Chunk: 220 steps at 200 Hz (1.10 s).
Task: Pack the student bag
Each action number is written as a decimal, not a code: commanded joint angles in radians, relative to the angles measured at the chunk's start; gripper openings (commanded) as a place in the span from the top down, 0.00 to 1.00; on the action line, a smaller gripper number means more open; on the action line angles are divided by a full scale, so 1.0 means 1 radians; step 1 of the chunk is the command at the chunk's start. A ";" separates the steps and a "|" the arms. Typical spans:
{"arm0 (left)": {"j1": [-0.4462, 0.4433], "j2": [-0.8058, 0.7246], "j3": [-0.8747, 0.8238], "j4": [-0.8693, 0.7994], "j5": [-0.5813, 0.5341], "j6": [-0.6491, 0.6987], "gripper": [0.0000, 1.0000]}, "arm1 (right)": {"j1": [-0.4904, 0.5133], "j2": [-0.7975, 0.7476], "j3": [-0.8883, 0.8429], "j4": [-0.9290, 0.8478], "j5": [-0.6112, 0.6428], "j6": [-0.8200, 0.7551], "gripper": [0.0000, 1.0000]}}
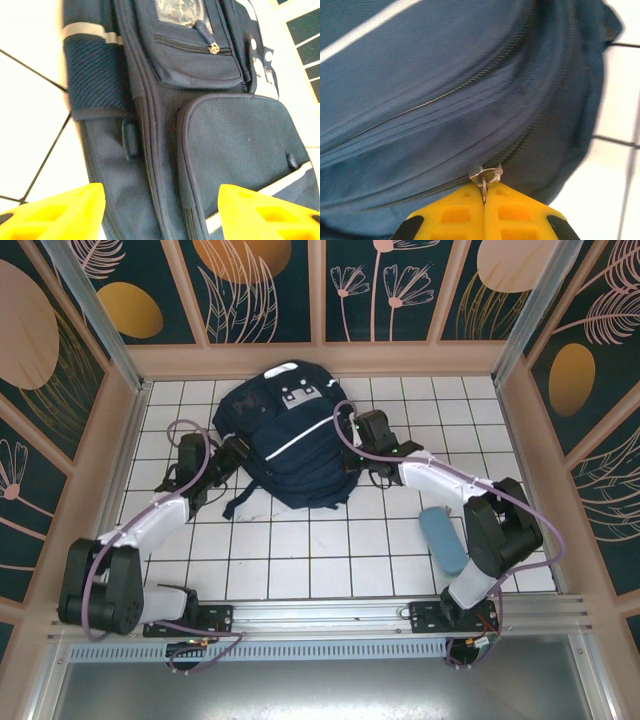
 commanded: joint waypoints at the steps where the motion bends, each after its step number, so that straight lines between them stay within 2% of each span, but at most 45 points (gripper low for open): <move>1: -0.004 -0.110 -0.061 -0.145 -0.045 -0.018 0.37 | 0.066 -0.038 -0.015 0.081 -0.133 0.053 1.00; 22: -0.022 -0.207 -0.125 -0.159 0.010 -0.094 0.38 | 0.127 -0.003 0.009 0.108 -0.155 0.060 1.00; 54: -0.118 -0.283 -0.164 -0.162 0.019 -0.202 0.37 | 0.200 0.074 0.063 0.155 -0.187 0.076 1.00; 74: -0.165 -0.291 -0.205 -0.078 0.032 -0.300 0.37 | 0.233 0.126 0.103 0.164 -0.187 0.078 1.00; 103: -0.176 -0.272 -0.256 0.078 0.033 -0.410 0.38 | 0.276 0.154 0.118 0.179 -0.201 0.083 1.00; 151: -0.180 -0.159 -0.215 0.211 0.035 -0.439 0.45 | 0.315 0.154 0.097 0.188 -0.206 0.093 1.00; 190: -0.181 -0.084 -0.187 0.241 0.010 -0.435 0.50 | 0.316 0.145 0.086 0.186 -0.199 0.096 1.00; 220: -0.181 -0.027 -0.171 0.264 -0.026 -0.429 0.55 | 0.316 0.129 0.084 0.143 -0.122 0.073 1.00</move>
